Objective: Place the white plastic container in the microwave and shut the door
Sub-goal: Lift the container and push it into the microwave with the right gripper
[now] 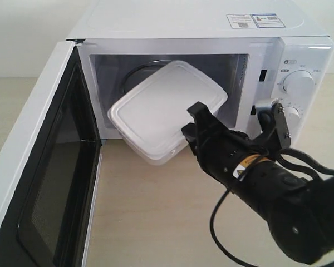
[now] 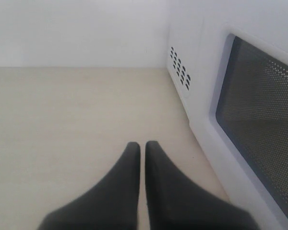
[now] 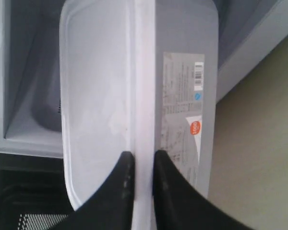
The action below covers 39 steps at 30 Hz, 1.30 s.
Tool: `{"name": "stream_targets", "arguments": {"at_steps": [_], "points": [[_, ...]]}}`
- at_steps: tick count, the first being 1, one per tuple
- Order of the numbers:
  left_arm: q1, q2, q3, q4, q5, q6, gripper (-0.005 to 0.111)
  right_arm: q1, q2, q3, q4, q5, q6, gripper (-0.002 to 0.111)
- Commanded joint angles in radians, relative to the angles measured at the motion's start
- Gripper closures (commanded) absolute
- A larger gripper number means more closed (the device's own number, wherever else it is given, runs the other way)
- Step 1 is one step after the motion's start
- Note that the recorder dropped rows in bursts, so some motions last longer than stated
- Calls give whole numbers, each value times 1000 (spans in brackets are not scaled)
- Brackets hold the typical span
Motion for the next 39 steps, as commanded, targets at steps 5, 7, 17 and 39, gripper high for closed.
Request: {"name": "stream_targets", "arguments": {"at_steps": [5,7,17,39], "points": [[2,-3,4,-7,1,0,102,3,122,-183,138,11,-56,108],[2,-3,4,-7,1,0,102,3,153,-232,173,9,-56,108],[2,-3,4,-7,1,0,102,-9,223,-387,348,14,-107,108],[2,-3,4,-7,1,0,102,-62,325,-522,374,96,-108,108]]}}
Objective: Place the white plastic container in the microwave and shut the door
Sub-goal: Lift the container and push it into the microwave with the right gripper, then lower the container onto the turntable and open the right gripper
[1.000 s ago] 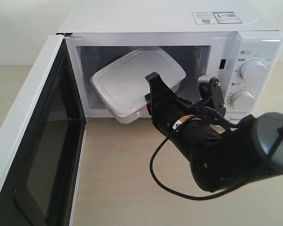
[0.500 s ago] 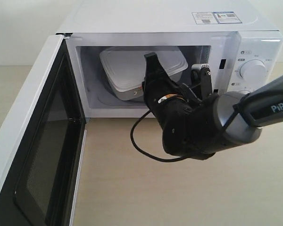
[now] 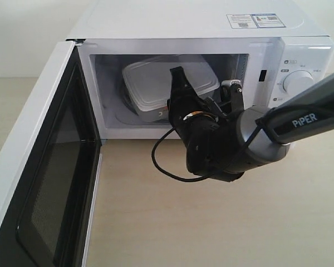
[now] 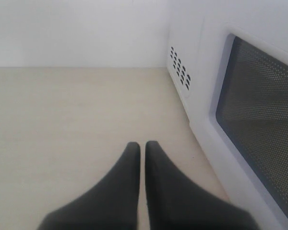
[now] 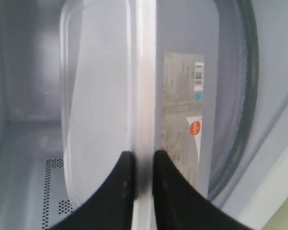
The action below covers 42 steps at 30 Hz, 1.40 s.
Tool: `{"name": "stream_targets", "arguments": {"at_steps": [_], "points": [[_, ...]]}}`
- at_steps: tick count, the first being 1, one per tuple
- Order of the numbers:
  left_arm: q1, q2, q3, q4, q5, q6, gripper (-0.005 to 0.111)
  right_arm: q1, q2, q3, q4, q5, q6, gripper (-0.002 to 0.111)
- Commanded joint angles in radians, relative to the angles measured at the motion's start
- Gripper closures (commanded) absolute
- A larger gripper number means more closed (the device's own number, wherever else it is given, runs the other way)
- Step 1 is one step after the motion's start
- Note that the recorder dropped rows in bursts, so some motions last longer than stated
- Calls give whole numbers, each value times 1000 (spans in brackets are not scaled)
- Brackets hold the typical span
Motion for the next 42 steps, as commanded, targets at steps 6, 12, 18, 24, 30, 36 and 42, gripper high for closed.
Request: {"name": "stream_targets", "arguments": {"at_steps": [6,12,18,24,30,36,42], "points": [[2,-3,4,-7,1,0,102,-8,-4,-10,-7,-41,-9,108],[2,-3,4,-7,1,0,102,-8,-4,-10,-9,-112,-13,104],[2,-3,4,-7,1,0,102,-8,-4,-10,-25,-104,-8,67],[2,-3,4,-7,1,0,102,-8,-4,-10,-35,-86,-8,63],[2,-3,4,-7,1,0,102,-8,-6,-10,-138,-65,-8,63],[2,-3,4,-7,1,0,102,-8,-6,-10,-282,-27,14,63],[2,-3,4,-7,1,0,102,-8,-8,14,-404,14,44,84]]}}
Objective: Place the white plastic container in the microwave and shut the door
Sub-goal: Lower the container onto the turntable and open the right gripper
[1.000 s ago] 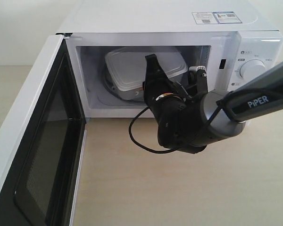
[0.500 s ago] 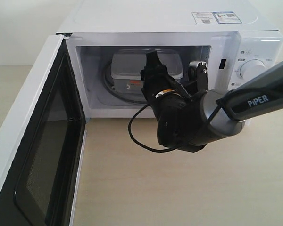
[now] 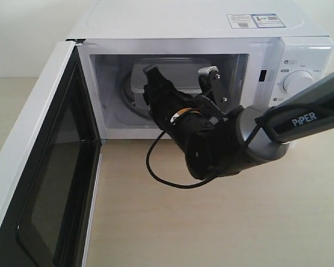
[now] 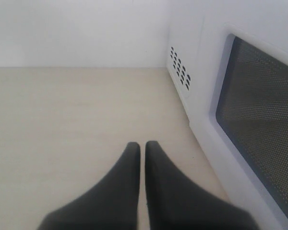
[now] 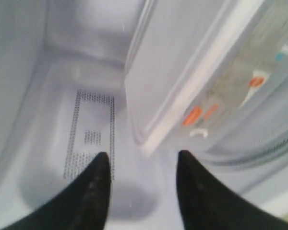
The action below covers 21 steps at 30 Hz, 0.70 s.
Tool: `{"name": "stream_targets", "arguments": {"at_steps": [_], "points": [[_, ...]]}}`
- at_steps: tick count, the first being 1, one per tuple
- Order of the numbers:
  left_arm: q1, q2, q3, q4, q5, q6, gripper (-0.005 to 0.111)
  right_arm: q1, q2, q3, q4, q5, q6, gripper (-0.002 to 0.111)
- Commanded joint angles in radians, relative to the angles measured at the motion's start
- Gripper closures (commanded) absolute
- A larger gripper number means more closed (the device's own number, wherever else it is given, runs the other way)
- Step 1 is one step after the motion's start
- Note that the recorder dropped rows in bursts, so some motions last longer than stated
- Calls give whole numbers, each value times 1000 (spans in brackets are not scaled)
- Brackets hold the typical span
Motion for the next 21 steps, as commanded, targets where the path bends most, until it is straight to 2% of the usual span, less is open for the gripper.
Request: {"name": "stream_targets", "arguments": {"at_steps": [1,3,6,9,11,12,15,18,21], "points": [[2,-3,4,-7,1,0,102,-8,-8,36,-94,16,23,93],[2,-3,4,-7,1,0,102,-8,-22,92,-169,13,35,108],[2,-3,4,-7,1,0,102,-8,-58,172,-259,-27,-116,108],[2,-3,4,-7,1,0,102,-8,-130,213,-279,-2,-497,108],[2,-3,4,-7,1,0,102,-8,-150,213,-330,-2,-690,108],[2,-3,4,-7,1,0,102,-8,-154,213,-340,0,-724,108],[2,-3,4,-7,1,0,102,-8,-156,213,-264,20,-810,108],[2,-3,4,-7,1,0,102,-8,-156,213,-102,-1,-998,108],[2,-3,4,-7,1,0,102,-17,-156,198,-108,14,-1017,108]]}}
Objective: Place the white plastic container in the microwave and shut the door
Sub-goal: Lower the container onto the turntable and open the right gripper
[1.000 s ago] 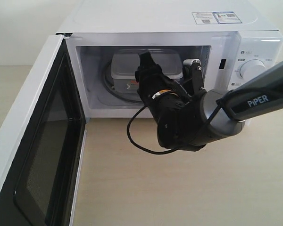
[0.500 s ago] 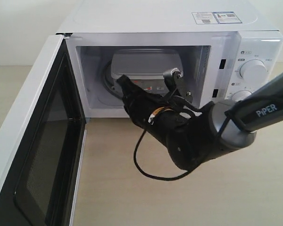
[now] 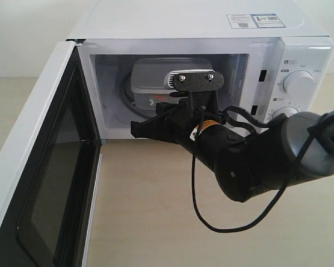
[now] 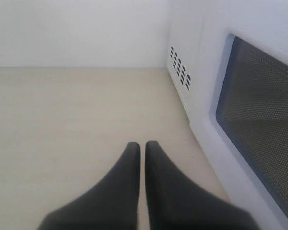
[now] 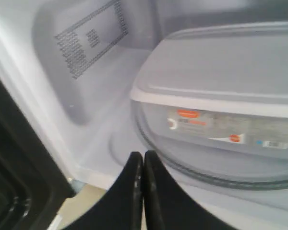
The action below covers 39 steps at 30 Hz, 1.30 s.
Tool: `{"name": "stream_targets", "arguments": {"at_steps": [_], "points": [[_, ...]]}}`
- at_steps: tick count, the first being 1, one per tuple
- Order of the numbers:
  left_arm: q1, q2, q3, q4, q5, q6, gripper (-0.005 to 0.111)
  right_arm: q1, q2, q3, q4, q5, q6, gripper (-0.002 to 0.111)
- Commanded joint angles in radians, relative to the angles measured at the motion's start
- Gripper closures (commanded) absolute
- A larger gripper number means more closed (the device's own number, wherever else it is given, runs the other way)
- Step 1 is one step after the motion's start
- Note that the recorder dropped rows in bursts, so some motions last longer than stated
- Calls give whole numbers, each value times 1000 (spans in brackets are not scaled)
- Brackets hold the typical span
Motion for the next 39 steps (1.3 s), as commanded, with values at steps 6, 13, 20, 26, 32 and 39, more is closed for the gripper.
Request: {"name": "stream_targets", "arguments": {"at_steps": [6,13,20,26,32,39], "points": [[2,-3,4,-7,1,0,102,-48,58,-58,15,31,-120,108],[2,-3,4,-7,1,0,102,-48,141,-116,10,-15,-124,108],[2,-3,4,-7,1,0,102,-48,197,-181,35,-33,-134,108],[2,-3,4,-7,1,0,102,-61,219,-234,83,-20,-163,108],[2,-3,4,-7,1,0,102,-88,220,-269,102,49,-160,108],[2,-3,4,-7,1,0,102,-44,175,-258,86,149,-210,108]]}}
